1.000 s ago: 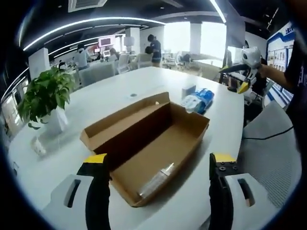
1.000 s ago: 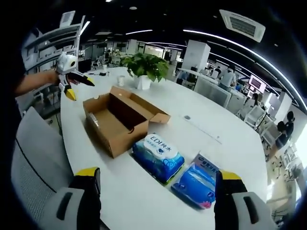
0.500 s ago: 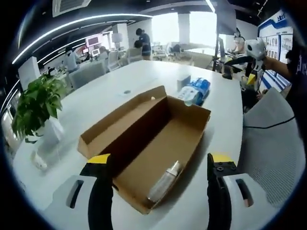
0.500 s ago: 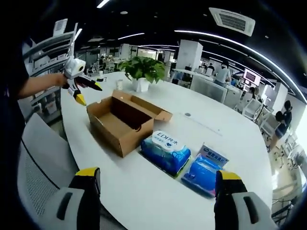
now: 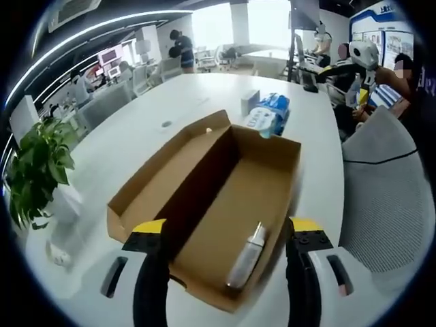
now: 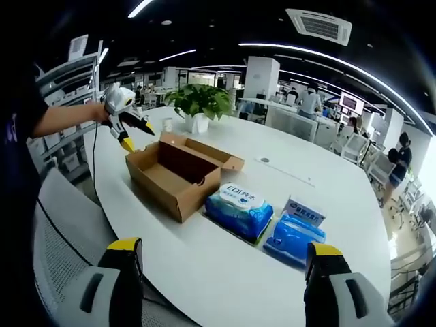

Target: Operate the shoe box by opening the lid, removing the specified soft item, and placing it in the target area until the item is outside and the box remains undamaged.

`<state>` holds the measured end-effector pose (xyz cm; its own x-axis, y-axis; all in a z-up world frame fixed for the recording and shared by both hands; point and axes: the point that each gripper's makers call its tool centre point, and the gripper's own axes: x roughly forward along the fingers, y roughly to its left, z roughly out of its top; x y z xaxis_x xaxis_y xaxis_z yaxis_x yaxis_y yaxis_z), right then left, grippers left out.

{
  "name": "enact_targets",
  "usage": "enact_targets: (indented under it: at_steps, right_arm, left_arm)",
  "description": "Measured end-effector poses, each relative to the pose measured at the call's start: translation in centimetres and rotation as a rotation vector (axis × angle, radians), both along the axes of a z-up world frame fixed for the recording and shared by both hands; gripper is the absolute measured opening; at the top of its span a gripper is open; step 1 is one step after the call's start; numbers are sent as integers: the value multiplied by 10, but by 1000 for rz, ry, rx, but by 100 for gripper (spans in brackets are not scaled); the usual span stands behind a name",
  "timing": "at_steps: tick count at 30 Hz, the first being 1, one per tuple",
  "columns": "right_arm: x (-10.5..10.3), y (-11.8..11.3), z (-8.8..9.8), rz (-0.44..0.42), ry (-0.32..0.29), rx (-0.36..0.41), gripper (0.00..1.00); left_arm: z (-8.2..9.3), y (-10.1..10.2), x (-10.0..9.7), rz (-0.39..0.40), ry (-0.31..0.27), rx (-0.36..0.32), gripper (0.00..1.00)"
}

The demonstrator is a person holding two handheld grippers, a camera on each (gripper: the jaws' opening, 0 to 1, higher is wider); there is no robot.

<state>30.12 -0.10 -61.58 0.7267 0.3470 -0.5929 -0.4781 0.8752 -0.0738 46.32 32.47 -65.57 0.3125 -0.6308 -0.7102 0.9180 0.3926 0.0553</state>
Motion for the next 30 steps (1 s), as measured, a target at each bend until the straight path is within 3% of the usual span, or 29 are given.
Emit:
enact_targets:
  at_steps: [12, 18, 30]
  right_arm:
    - [-12, 4, -4, 2, 27, 18, 100]
    - [-16, 7, -9, 15, 37, 21, 100]
    - [-26, 10, -19, 7, 66, 42, 100]
  left_arm:
    - [-23, -4, 2, -111, 75, 113, 61]
    - [-42, -3, -1, -201, 116, 225, 59]
    - [-62, -7, -2, -322, 177, 343, 55]
